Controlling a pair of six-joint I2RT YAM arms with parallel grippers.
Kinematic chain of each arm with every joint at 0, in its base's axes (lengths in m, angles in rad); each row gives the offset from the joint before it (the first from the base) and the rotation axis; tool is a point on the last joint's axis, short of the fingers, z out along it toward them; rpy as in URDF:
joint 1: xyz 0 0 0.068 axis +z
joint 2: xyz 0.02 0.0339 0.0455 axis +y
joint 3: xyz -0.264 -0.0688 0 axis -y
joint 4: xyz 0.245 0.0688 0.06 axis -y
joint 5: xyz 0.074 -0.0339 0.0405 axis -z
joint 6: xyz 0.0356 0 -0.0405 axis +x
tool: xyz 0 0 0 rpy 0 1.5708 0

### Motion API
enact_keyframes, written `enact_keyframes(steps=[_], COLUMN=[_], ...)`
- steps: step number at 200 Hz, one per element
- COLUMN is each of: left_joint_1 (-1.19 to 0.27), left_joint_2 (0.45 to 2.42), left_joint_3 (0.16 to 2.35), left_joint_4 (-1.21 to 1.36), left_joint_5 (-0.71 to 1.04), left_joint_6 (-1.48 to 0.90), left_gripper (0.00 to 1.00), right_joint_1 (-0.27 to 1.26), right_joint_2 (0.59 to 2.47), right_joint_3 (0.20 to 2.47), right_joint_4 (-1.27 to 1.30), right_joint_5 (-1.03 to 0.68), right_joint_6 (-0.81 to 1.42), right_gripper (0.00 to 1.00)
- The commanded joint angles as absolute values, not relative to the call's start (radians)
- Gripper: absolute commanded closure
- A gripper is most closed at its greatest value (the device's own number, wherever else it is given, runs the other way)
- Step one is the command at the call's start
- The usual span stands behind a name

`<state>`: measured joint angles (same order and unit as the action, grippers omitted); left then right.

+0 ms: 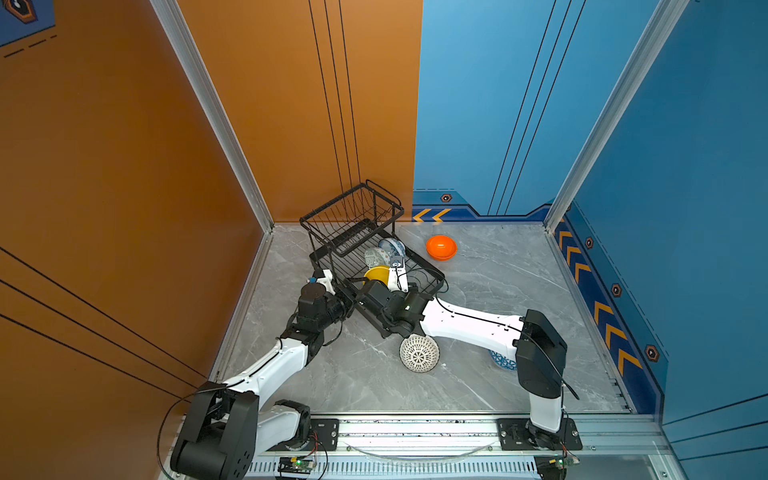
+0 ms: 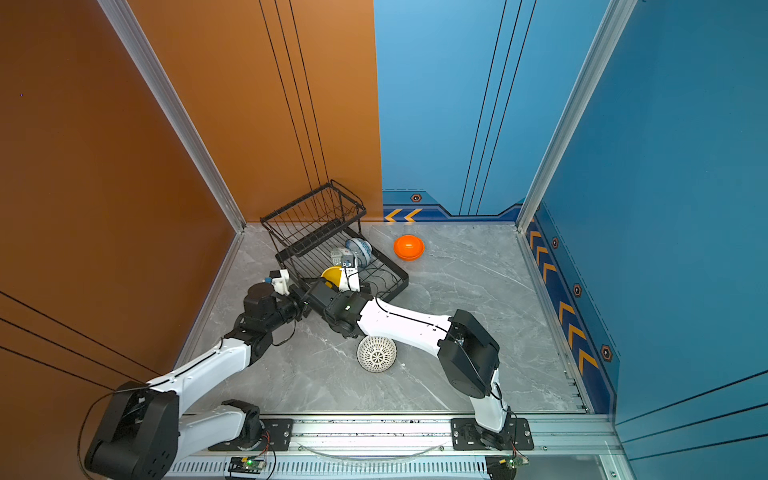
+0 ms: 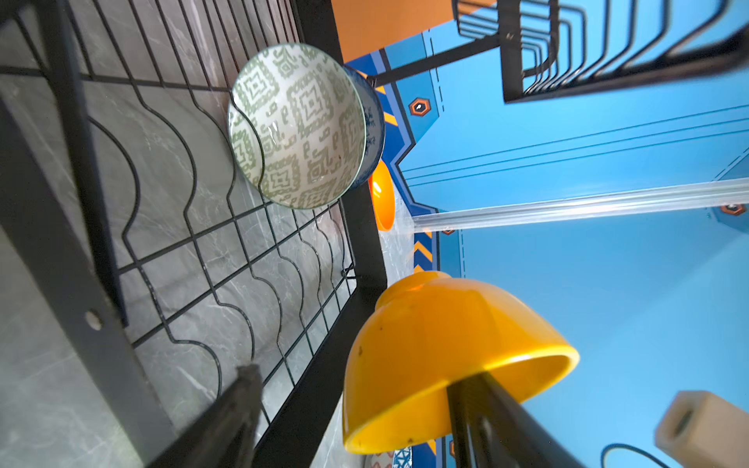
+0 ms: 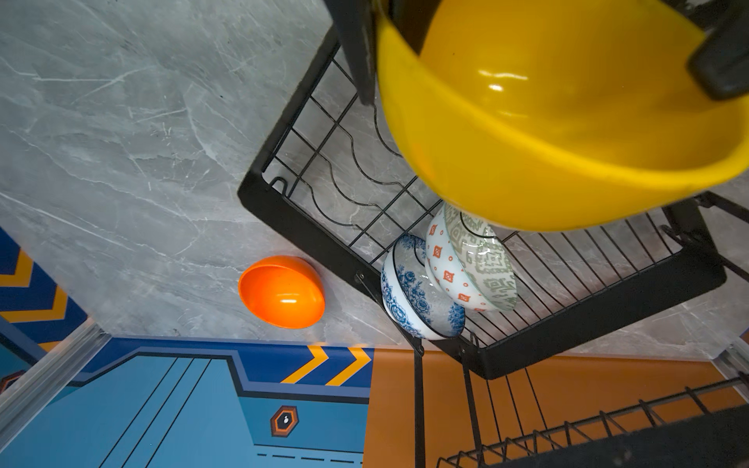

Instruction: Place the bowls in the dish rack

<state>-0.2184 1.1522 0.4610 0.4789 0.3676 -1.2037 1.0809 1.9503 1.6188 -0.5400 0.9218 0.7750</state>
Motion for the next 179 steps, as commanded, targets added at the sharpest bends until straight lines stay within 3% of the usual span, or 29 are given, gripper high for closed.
enact_keyframes(steps=[1,8,57,179], left_joint_1=[-0.170,-0.154,-0.012,0.143], left_joint_2=[1.086,1.060,0.877,0.906], left_joint_3=[0.410,0.396,0.353,0.344], left_joint_4=[0.438,0.423,0.235,0.246], left_joint_5=[0.379,0.387,0.446,0.572], left_joint_6=[-1.206,-1.208,-1.177,-1.176], left_gripper=[0.04,0.00,0.02,0.02], right_joint_1=[1.088,1.088,1.084,1.039], right_joint_2=[2.012,2.032,2.167,2.432], right_joint_3=[1.692,1.715,1.789,2.108], right_joint_4=[-0.630,-0.642,-0.664,-0.691], right_joint_5=[1.037,1.045,1.109,1.219], right_joint_6=[0.787,0.785,0.778,0.700], right_gripper=[1.00,1.00,1.00,1.00])
